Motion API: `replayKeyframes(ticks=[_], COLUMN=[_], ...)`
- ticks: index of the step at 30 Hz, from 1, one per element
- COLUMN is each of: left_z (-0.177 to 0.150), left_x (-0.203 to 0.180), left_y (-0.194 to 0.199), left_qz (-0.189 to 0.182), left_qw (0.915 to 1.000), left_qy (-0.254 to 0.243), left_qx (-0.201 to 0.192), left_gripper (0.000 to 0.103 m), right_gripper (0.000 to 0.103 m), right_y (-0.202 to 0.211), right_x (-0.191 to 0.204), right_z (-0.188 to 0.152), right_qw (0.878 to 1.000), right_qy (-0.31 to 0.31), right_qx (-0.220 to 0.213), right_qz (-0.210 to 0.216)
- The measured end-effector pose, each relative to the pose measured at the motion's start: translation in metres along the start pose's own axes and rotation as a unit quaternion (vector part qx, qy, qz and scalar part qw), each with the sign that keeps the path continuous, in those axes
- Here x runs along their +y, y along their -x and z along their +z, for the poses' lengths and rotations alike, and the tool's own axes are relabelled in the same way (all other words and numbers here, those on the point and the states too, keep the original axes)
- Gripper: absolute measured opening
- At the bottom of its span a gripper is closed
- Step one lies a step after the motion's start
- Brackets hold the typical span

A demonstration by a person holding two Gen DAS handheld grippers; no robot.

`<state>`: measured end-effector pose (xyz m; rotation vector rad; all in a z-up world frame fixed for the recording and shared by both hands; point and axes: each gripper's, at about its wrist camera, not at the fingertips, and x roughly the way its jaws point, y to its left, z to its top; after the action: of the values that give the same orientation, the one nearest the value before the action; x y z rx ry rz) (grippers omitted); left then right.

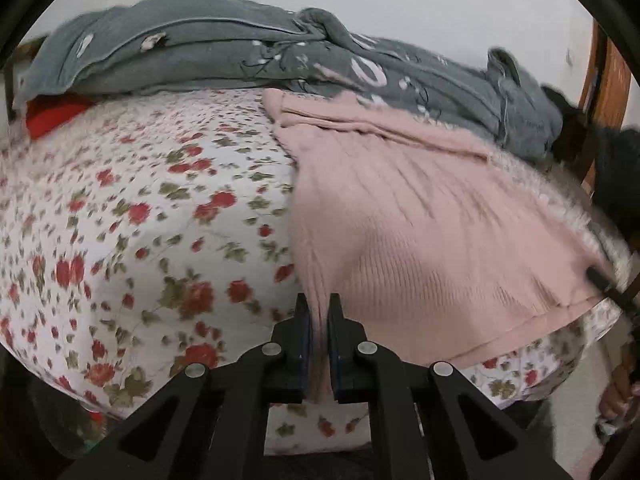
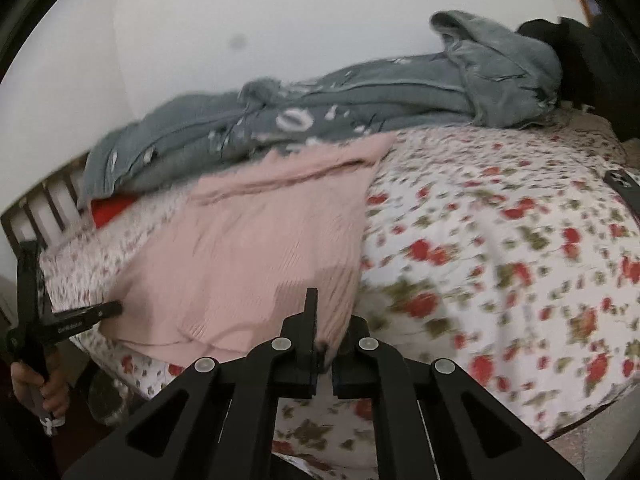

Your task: Fold small clothes

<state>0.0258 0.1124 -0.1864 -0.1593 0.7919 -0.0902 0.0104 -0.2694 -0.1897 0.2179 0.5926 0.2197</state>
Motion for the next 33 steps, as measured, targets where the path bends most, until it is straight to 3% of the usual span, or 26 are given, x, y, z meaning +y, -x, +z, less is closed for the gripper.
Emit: replayKeyframes(ticks=[5, 12, 20, 33], left_z=[-0.006, -0.011, -0.017, -0.005], left_x=[0.013, 0.006, 0.011, 0.002], left_y=[-0.014, -0.020, -0.019, 0.003], left_qz=[-0.008, -0.004, -0.025, 0.001], left_qw=[0.9994, 0.9993, 0.9983, 0.9979], left_qy=[0.022, 0.012, 0.032, 0.031], left_qx=[0.026, 0.034, 0.041, 0.057], left_gripper=[0.008, 0.013, 0.013, 0.013], right_gripper=[0.004, 0.008, 0.021, 0.021], right_y=[-0.024, -0.032, -0.030, -0.009], right_x=[-0.007, -0.004, -0.004, 0.001], right_z=[-0.019, -0.027, -0.031, -0.011], right_qw=[0.999, 0.997, 0.997, 0.998], right_qy=[0.005, 0.015, 0.024, 0.015], right_qx=[0.050, 0.065, 0.059, 0.052], right_qz=[-0.017, -0.028, -0.044, -0.045])
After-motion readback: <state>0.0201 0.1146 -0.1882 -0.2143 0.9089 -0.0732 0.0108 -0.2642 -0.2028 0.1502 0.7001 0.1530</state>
